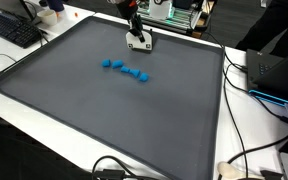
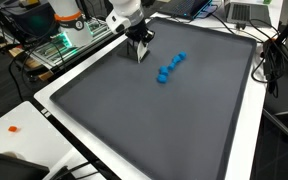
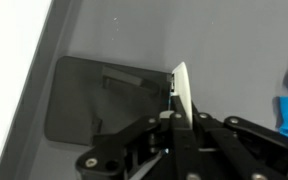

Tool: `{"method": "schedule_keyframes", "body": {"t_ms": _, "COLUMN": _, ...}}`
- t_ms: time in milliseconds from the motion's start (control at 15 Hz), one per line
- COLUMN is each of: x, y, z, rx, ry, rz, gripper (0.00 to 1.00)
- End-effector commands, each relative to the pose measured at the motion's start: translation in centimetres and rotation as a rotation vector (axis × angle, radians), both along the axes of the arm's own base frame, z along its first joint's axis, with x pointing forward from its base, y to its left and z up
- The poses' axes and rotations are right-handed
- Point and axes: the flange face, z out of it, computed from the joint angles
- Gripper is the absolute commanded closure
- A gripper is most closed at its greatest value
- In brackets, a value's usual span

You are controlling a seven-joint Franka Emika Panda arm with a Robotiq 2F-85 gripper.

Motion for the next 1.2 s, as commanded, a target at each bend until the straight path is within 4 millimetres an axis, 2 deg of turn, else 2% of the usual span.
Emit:
{"method": "schedule_keyframes", "body": {"t_ms": 0, "x": -0.6, "y": 0.4, "z": -1.1, "rx": -0.006, "ry": 0.006, "rz": -0.016, "gripper": 0.71}}
{"method": "schedule_keyframes", "body": {"t_ms": 67, "x": -0.6, "y": 0.4, "z": -1.1, "rx": -0.005, "ry": 0.004, "rz": -0.016, "gripper": 0.70}}
{"method": "schedule_keyframes", "body": {"t_ms": 200, "x": -0.7, "y": 0.5, "z": -1.2, "rx": -0.006, "ry": 0.007, "rz": -0.013, "gripper": 0.57}}
{"method": "schedule_keyframes", "body": {"t_ms": 667, "x": -0.7, "y": 0.5, "z": 0.1, "rx": -0.020, "ry": -0.010, "rz": -0.001, "gripper": 0.04}}
{"method": "schedule_keyframes", "body": {"t_ms": 733, "x": -0.8, "y": 0.5, "z": 0.3, "rx": -0.021, "ry": -0.003, "rz": 0.006, "gripper": 0.00}}
{"method": "schedule_keyframes", "body": {"t_ms": 1133, "x": -1.0, "y": 0.4, "z": 2.1, "rx": -0.044, "ry": -0.010, "rz": 0.051, "gripper": 0.00}}
